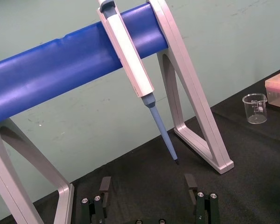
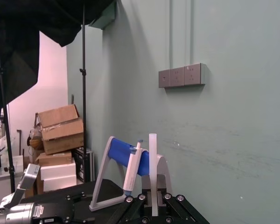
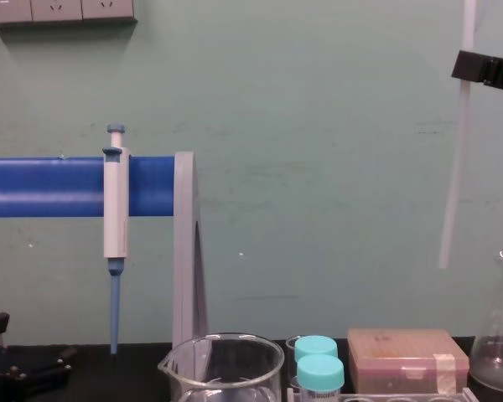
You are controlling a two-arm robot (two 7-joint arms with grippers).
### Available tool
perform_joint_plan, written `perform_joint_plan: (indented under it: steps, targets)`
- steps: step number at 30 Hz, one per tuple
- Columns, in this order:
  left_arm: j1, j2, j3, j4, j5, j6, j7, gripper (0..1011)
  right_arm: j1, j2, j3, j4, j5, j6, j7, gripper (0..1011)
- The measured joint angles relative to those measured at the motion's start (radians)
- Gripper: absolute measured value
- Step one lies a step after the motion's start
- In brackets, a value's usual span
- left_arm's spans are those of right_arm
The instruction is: Pick up the stirring rod with one hand, then place it down.
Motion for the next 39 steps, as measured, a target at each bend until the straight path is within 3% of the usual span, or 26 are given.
perform_joint_plan:
  steps: [39]
  targets:
    - [0.0,0.0,0.0,0.0,0.0,0.0,0.0,1000,0.015,-0.008,-0.017,0.025,-0.012,0.013,-0.011,61]
